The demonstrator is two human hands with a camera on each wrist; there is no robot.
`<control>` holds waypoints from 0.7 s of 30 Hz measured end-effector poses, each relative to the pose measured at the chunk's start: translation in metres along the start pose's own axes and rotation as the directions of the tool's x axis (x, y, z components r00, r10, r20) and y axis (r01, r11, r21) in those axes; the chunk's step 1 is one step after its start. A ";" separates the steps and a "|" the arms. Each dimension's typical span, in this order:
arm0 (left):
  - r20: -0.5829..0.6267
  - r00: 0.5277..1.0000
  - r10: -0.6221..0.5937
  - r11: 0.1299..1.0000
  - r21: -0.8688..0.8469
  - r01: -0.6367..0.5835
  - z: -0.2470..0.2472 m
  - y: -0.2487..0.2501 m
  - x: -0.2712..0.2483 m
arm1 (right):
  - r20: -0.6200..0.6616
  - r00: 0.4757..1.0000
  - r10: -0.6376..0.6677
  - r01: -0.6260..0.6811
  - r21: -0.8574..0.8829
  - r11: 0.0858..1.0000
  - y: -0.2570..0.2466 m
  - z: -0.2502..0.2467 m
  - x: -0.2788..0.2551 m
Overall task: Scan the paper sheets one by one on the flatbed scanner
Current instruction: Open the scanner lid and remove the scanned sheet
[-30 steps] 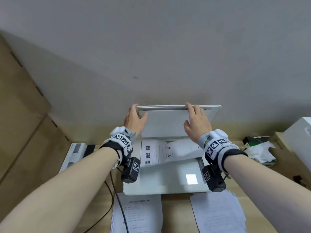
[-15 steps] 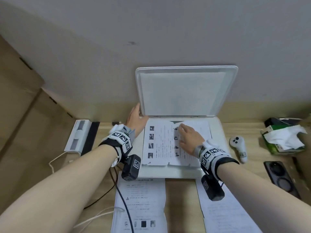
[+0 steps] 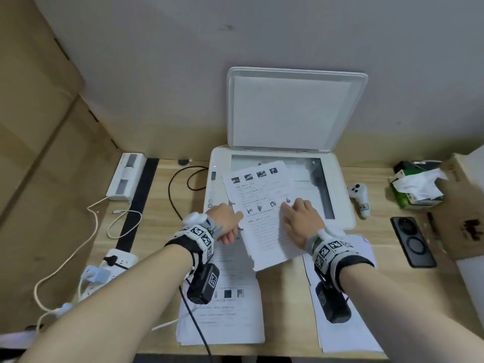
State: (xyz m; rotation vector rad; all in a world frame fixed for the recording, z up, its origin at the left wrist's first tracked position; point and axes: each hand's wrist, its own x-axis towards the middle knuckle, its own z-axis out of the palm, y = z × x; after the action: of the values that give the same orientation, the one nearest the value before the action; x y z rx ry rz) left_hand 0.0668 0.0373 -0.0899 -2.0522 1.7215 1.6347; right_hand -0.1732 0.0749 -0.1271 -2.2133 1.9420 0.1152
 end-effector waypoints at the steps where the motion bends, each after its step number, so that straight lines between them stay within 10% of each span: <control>1: 0.028 0.999 -0.019 0.998 0.054 0.018 0.008 -0.007 -0.003 | 0.004 1.000 0.004 -0.004 -0.004 1.000 -0.002 0.000 -0.009; 13: -0.107 0.993 0.043 0.990 -0.130 -0.057 0.047 -0.016 -0.013 | 0.029 0.920 0.392 -0.379 0.330 0.865 0.017 -0.013 -0.056; 21: -0.043 0.999 0.011 0.988 -0.156 -0.018 0.161 -0.008 -0.039 | 0.191 0.883 0.429 -0.468 0.450 0.761 0.093 0.038 -0.138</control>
State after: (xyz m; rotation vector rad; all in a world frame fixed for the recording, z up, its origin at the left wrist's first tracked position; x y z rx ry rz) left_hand -0.0309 0.1611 -0.1411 -2.1601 1.6741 1.7981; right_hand -0.2809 0.2054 -0.1478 -1.3795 2.1295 -0.2011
